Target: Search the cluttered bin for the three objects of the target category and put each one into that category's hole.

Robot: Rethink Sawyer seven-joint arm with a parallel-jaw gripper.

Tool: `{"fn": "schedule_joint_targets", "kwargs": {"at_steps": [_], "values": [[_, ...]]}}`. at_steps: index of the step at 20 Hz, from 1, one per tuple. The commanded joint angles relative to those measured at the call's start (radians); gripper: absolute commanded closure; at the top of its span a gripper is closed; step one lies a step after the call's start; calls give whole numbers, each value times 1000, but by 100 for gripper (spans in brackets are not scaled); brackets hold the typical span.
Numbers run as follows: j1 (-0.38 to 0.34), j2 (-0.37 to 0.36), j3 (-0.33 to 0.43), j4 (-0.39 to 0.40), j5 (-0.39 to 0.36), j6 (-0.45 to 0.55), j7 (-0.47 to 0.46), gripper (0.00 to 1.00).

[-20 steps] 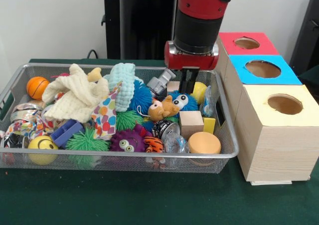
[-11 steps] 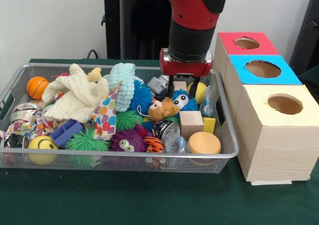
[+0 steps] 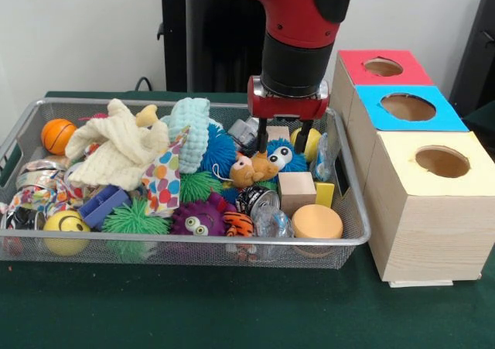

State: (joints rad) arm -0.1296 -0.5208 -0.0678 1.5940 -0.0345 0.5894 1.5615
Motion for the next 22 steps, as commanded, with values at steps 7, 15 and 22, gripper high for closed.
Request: {"fn": "schedule_joint_targets", "kwargs": {"at_steps": [7,15,22], "values": [[-27,182,60,-45,-50,-123,89,0],[-11,184,54,-65,-39,-89,87,0],[23,200,34,-142,-29,-12,95,0]]}}
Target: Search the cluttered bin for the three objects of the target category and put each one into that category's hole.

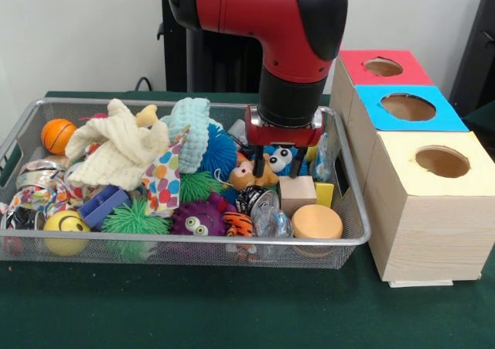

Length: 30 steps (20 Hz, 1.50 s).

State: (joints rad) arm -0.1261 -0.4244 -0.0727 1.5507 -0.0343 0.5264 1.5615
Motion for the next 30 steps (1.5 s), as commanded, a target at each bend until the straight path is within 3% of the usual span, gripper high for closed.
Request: {"fn": "schedule_joint_targets", "kwargs": {"at_steps": [1,7,16,20,23,30], "values": [[23,105,37,-116,-27,73,92,0],[45,128,28,-214,-28,140,80,0],[64,136,14,-273,-33,180,86,0],[7,171,51,-215,-32,43,75,0],[-44,148,63,-140,-50,11,36,0],[-47,91,64,-81,-59,29,46,0]]}}
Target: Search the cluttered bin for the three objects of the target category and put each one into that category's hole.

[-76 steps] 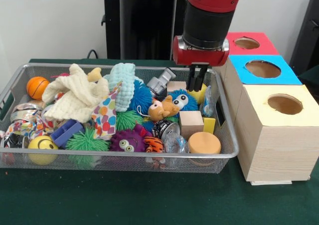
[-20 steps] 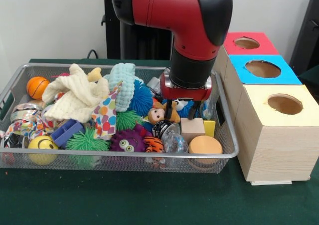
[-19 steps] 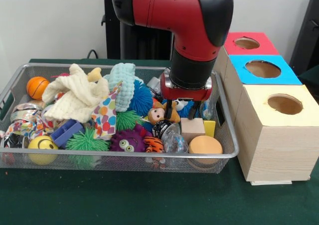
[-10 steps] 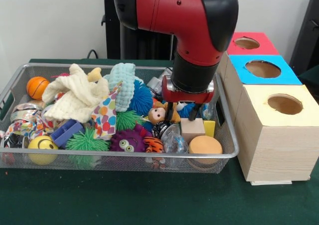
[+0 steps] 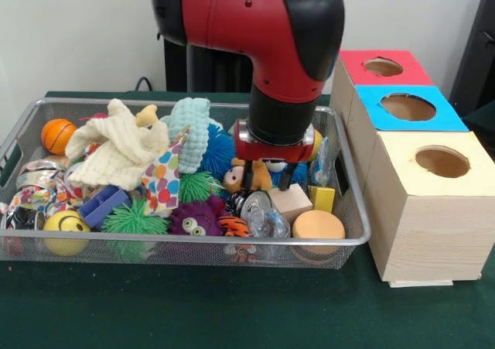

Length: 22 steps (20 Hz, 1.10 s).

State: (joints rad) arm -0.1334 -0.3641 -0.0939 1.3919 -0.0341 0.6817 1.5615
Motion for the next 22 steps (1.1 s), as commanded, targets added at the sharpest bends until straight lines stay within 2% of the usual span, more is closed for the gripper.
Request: {"fn": "schedule_joint_targets", "kwargs": {"at_steps": [1,3,5,9,11,13,15,17,19,22], "values": [[-29,-8,73,107,-56,-102,58,0],[-7,-115,50,181,-49,-48,67,0],[14,-216,33,222,-39,21,59,0],[43,-382,17,236,-20,194,18,0],[51,-415,13,219,-16,243,17,0],[49,-421,15,205,-18,261,19,0],[32,-394,31,184,-25,234,9,0],[-15,-296,76,146,-31,161,-15,0],[-46,-192,105,69,-51,132,-48,0],[-56,-146,114,20,-70,130,-63,0]]}}
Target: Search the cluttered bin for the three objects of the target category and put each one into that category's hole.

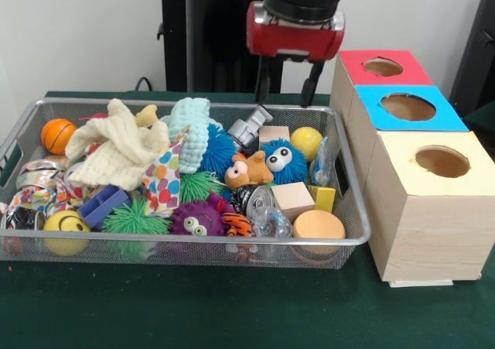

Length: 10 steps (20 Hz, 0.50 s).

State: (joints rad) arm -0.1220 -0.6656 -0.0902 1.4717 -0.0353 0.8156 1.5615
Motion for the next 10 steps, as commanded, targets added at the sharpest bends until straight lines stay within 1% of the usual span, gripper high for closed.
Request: {"fn": "schedule_joint_targets", "kwargs": {"at_steps": [1,6,10], "values": [[-71,158,114,-61,-73,-17,-64,0],[-85,181,120,-54,-75,-42,-45,0],[-74,173,114,-34,-76,-66,-12,0]]}}
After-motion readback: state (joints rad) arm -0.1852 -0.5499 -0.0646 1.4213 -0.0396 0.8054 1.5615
